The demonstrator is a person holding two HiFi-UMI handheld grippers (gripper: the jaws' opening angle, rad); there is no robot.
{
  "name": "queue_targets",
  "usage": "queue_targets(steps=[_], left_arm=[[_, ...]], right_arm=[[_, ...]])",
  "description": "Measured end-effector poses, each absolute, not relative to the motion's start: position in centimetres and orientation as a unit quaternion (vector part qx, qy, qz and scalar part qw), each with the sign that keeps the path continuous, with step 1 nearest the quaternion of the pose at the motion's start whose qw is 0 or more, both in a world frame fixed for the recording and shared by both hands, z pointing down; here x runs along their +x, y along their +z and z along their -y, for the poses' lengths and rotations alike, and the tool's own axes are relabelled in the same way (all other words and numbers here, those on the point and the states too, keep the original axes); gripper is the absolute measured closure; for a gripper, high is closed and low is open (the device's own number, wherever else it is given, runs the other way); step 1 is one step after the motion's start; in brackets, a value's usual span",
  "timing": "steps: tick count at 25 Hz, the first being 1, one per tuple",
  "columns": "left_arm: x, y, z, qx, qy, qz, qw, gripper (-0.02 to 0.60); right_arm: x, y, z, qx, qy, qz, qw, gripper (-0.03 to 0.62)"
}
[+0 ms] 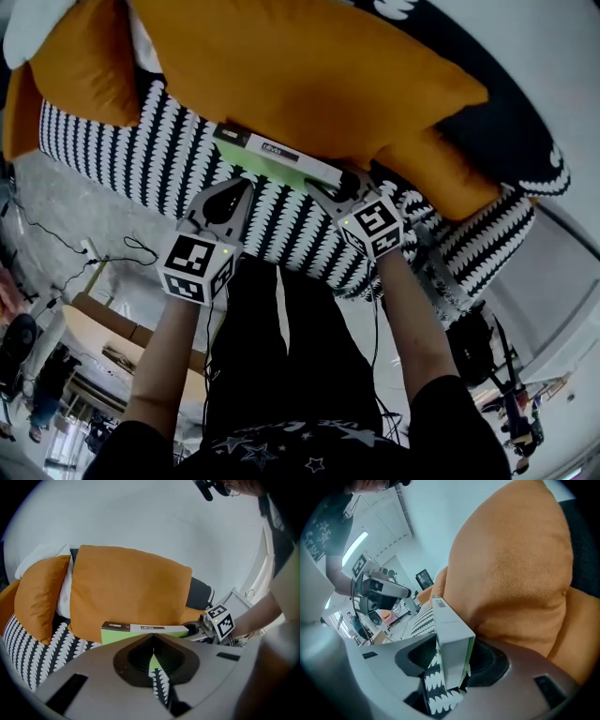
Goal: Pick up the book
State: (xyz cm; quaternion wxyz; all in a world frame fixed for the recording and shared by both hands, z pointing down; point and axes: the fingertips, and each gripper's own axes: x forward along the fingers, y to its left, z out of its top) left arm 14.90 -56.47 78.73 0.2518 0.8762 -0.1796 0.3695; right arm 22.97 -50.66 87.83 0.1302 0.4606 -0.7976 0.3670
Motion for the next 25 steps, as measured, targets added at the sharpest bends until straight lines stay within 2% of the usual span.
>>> queue_targets(steps=[10, 16, 25], left_arm=[[19.5, 74.0, 49.3, 0.886, 0.36, 0.186, 0.224, 0.575], [18.5, 72.4, 49.1, 0.89, 0.344, 0.209, 0.214, 0.575], [17.1, 69.0, 49.7, 0.894, 0.326, 0.225, 0.212, 0.575]], right_arm=[[26.8, 82.9, 43.1, 0.499, 0.353, 0.78, 0.134, 0.41], [24.9, 79.5, 42.6, 0.5, 0.327, 0.793, 0.119, 0.439], [25.6, 73.4, 43.9, 0.508, 0.324, 0.794, 0.071, 0.441]])
